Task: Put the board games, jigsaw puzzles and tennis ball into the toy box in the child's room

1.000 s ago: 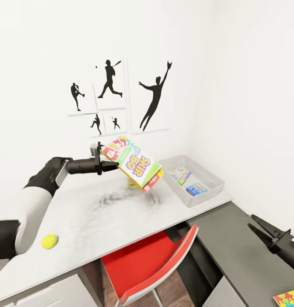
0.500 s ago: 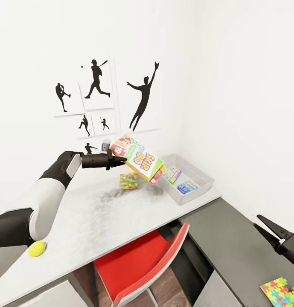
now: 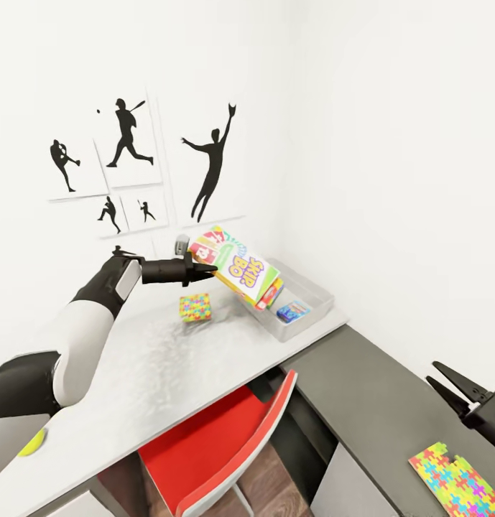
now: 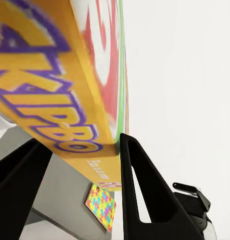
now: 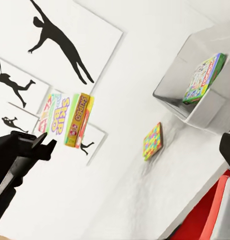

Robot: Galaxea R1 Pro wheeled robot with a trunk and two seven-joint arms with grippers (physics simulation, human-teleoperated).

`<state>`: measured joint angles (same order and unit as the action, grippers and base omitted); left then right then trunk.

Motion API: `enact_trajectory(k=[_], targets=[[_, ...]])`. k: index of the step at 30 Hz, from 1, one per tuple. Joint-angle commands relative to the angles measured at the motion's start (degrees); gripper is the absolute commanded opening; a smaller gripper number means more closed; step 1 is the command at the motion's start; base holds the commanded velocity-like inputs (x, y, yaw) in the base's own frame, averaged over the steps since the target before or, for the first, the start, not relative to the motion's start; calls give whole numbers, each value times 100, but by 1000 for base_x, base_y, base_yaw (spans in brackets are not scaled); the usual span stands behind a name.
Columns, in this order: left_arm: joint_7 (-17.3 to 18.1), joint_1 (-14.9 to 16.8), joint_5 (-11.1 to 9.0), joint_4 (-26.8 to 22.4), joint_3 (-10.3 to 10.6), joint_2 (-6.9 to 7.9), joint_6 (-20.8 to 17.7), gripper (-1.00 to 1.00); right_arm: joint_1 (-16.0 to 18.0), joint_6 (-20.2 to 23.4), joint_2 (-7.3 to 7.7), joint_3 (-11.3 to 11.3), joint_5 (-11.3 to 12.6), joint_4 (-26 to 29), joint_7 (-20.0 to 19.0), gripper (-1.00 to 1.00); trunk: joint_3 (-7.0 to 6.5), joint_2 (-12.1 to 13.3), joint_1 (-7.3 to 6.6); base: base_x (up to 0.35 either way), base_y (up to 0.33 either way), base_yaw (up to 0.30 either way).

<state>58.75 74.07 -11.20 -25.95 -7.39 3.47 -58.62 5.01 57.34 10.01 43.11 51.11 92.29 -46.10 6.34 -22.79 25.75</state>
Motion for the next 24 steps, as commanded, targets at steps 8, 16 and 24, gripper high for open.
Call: enact_trajectory(k=[8, 16, 24], targets=[[77, -258, 8, 3, -35, 176, 21, -100, 13, 20, -44, -48, -5, 0, -125, 100, 13, -13, 4, 0, 0, -10], [84, -288, 4, -28, -57, 184, 96, -100, 9, 37, -73, -38, -4, 0, -134, 100, 13, -13, 4, 66, 44, 0], [93, -288, 4, -57, -61, 189, 96, -100, 9, 23, -78, -47, -4, 0, -136, 100, -8, -13, 4, 2, 1, -112]])
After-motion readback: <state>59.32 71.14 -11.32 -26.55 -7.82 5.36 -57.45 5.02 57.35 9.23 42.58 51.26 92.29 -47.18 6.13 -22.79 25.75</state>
